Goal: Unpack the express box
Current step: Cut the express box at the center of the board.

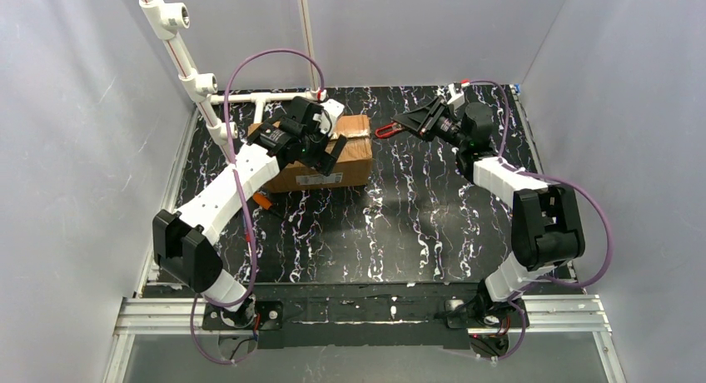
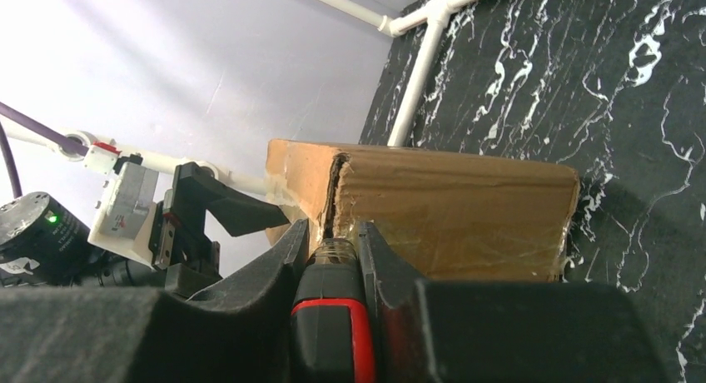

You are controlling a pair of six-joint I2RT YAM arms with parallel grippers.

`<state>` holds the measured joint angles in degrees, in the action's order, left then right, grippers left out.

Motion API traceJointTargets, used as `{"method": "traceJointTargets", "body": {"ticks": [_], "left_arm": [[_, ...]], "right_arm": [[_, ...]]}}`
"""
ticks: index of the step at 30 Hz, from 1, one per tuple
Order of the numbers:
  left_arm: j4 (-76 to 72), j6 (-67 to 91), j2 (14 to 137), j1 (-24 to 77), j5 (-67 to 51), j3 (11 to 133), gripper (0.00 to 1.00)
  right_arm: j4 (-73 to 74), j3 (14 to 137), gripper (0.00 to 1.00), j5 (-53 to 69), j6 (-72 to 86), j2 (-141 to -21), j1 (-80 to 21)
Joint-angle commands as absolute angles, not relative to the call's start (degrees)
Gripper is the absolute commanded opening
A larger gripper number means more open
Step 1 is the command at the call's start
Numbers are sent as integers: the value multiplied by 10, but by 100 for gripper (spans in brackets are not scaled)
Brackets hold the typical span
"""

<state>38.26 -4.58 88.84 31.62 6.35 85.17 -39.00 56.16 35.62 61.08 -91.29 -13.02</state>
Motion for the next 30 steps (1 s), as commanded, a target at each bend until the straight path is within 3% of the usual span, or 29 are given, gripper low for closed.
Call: {"method": "traceJointTargets", "body": {"ticks": [1,3,8,12,15,18,23,25,27,30], "left_arm": [[386,15,908,304,79,856,89],[385,19,908,304,77,856,89],[389,30,924,304,76,868,89],[392,27,912,304,79,863,90],[390,26,911,302,83,865,90],[395,27,908,301,78,871,91],[378,30,907,300,64,865,91],[375,30,898,300,53,868,91],[363,20,884,300,37,863,91],[346,-24,856,315,0,854,91]], "right_arm": [[-275,570,1,443,556,-891,-138],[-234,561,1,444,543,-869,-149],[-288,527,1,448,567,-878,-160],[-211,522,1,434,517,-839,-149],[-239,533,1,434,513,-881,-152],[-297,477,1,434,521,-848,-133],[-272,552,1,424,483,-877,-146],[-316,509,1,445,510,-869,-142],[-267,501,1,414,471,-837,-140],[-285,520,1,416,477,-885,-149]]}}
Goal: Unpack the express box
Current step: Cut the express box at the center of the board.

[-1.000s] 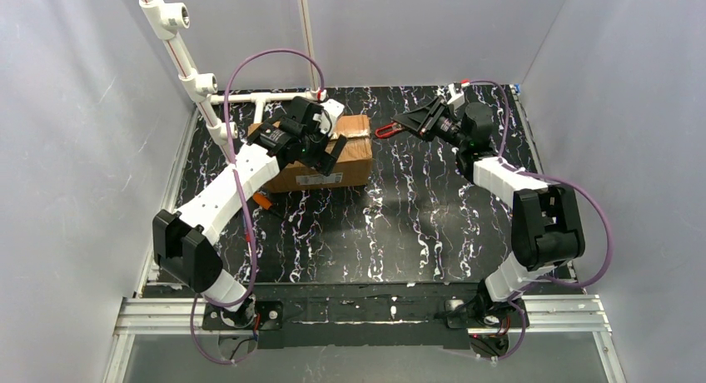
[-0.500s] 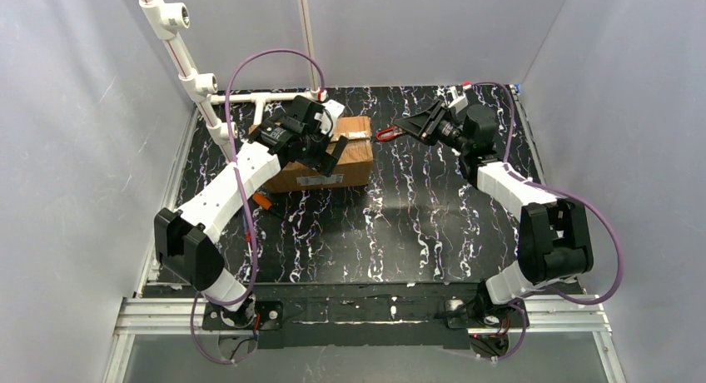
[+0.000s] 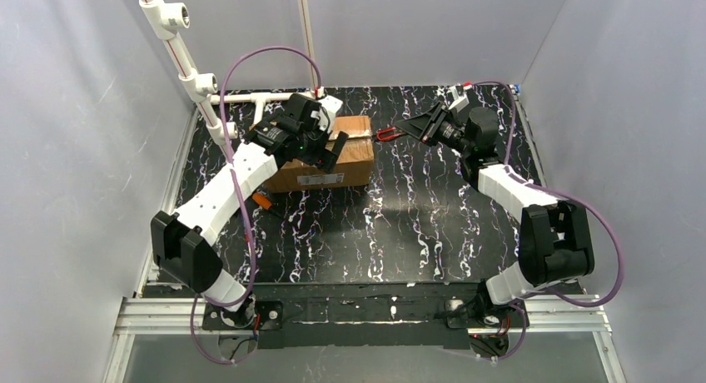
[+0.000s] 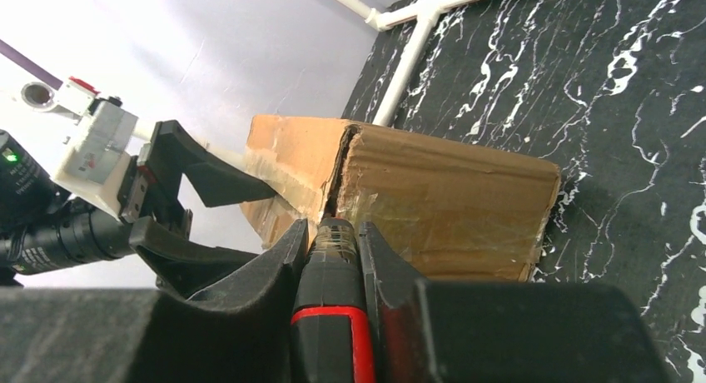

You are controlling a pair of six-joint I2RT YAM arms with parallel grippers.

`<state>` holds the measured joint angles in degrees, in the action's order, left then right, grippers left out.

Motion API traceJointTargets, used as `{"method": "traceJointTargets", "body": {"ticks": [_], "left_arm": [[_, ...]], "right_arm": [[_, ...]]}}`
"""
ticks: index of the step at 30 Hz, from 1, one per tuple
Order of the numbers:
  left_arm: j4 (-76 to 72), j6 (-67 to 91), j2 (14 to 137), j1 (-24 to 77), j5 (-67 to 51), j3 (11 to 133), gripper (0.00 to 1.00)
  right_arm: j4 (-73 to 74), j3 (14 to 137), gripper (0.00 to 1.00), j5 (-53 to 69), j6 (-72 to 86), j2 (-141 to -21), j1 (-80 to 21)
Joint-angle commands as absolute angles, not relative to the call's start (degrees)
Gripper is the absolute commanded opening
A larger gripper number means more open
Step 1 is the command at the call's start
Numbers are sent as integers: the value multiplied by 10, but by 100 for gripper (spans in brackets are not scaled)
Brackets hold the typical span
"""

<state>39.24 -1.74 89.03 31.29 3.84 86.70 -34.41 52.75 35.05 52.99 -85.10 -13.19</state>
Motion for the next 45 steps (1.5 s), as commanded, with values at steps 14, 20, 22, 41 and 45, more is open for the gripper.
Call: {"method": "traceJointTargets", "body": {"ticks": [14,20,22,41,45], "left_arm": [[249,-267,832,474,234,774,93],[143,-260,867,466,330,740,97],[173,-236,878,450,304,755,98],[325,-149,895,392,165,832,95],[364,-128,883,386,121,870,96]], "right_arm": [[-272,563,1,397,494,-921,-142],[-277,582,1,405,508,-926,-142],[-258,604,1,402,508,-924,-140],[175,946,1,279,342,-948,-58],[280,972,1,163,285,-935,-58]]}}
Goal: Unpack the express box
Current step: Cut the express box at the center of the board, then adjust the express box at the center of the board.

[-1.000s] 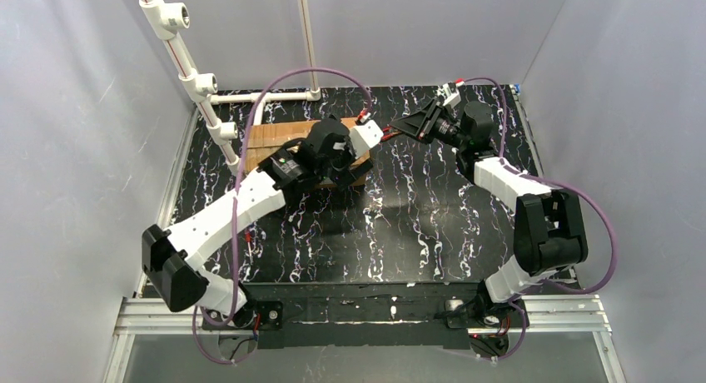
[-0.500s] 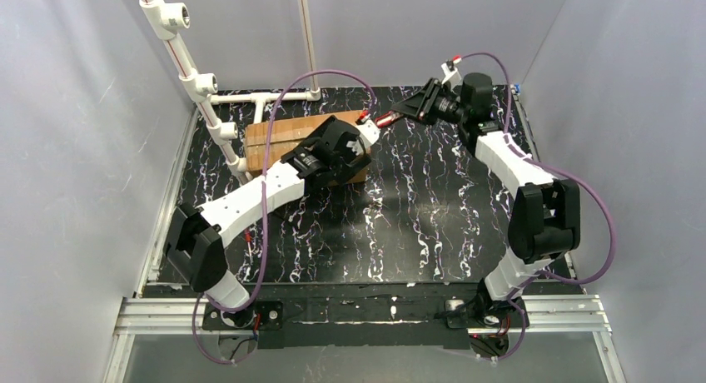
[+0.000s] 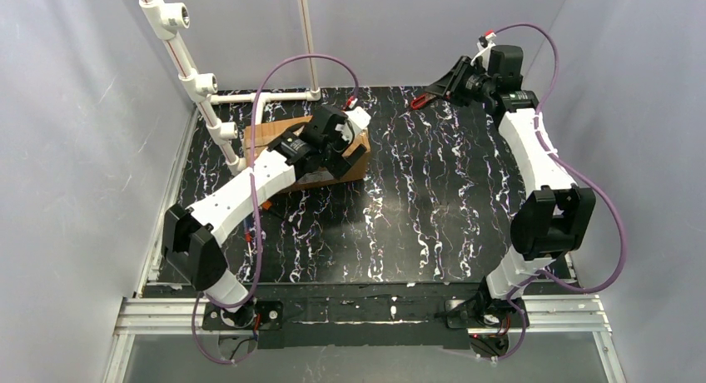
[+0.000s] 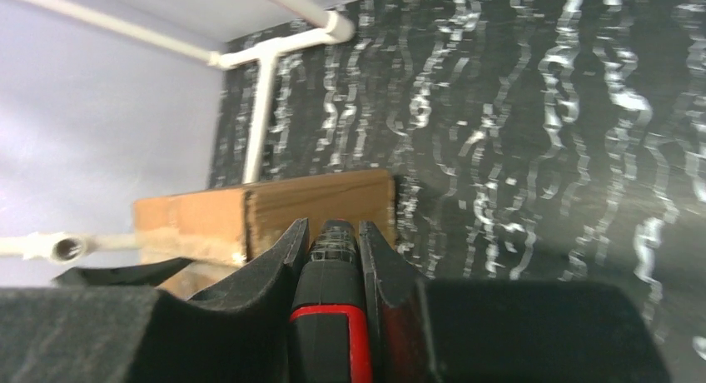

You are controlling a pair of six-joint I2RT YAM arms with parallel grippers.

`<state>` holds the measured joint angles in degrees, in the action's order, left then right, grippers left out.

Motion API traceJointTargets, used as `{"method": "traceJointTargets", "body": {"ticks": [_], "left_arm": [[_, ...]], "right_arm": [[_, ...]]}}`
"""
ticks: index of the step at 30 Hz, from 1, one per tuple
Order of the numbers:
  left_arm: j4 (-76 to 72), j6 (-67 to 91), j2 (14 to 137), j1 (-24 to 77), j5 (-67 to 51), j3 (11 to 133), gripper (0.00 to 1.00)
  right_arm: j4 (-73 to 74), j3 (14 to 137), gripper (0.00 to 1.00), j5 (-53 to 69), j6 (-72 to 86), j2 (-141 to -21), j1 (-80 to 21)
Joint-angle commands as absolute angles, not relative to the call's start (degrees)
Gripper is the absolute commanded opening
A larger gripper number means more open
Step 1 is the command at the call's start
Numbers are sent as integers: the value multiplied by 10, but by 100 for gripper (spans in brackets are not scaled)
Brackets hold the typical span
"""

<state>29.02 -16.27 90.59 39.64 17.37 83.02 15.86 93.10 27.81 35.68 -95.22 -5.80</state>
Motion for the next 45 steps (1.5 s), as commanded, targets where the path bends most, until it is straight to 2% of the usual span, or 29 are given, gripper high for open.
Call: {"method": "traceJointTargets", "body": {"ticks": [1,5,9,13,15,17,19,24,27,37,45], "left_arm": [[378,-123,880,384,106,883,96],[449,-91,872,373,45,956,96],[508,-49,866,348,-30,1037,96],[529,-28,884,326,-77,1098,96],[526,-27,901,319,-84,1116,96],[523,-22,933,309,-77,1140,96],[525,-10,965,295,-57,1175,95],[525,-12,1029,275,-45,1270,92],[524,-17,1069,259,-37,1304,91],[482,-42,1160,208,-60,1351,90],[512,16,1181,180,-108,1320,89]], "right_arm": [[305,977,1,130,267,-931,-58],[390,977,1,11,214,-908,-63],[423,913,1,-73,181,-865,-116],[421,823,1,-19,218,-826,-216],[348,749,1,78,310,-800,-271],[179,641,1,158,453,-776,-318],[48,582,1,147,557,-771,-364],[41,600,1,28,628,-801,-423],[36,586,1,12,700,-829,-435],[-70,581,1,-93,802,-893,-488],[-87,617,1,-144,826,-942,-486]]}}
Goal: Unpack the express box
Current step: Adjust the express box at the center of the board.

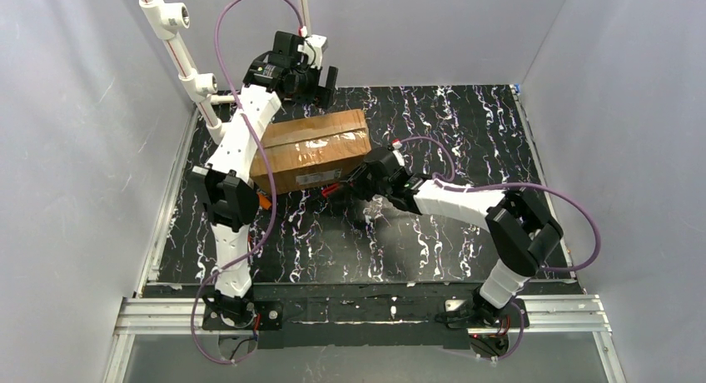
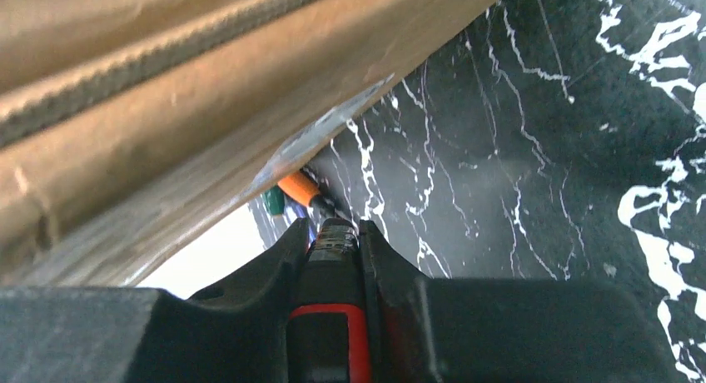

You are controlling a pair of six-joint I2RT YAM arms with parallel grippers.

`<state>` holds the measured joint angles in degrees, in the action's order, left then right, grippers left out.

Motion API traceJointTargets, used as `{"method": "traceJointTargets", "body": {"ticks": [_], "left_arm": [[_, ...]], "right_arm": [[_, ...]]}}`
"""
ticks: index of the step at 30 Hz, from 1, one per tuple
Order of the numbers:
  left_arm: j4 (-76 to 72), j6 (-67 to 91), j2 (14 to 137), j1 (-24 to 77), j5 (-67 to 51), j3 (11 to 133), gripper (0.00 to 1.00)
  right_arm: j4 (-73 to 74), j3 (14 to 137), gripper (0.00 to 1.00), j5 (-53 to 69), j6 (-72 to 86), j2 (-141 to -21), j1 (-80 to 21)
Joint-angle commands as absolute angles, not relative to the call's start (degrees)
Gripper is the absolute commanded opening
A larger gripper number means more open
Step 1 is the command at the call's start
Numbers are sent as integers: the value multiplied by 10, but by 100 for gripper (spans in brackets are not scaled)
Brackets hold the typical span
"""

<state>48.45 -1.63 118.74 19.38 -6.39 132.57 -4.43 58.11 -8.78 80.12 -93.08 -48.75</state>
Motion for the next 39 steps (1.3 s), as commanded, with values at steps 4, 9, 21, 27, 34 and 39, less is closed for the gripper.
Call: {"method": "traceJointTargets", "body": {"ticks": [4,9,21,27,34,39], "left_arm": [[542,47,1189,163,-167,1314,85],[547,99,1188,157,-279,1285,81],[414,300,1167,159,-473,1184,66],[240,431,1130,191,-483,1080,65],[37,543,1067,237,-432,945,66],[-36,594,1028,256,-402,878,66]], "right_arm": [[-82,637,1,-160,802,-949,-468],[-96,656,1,-124,762,-960,-422],[-34,763,1,16,612,-997,-298],[26,883,1,129,539,-1051,-250],[197,1081,1,164,410,-1120,-245],[252,1210,1,225,368,-1188,-243]]}}
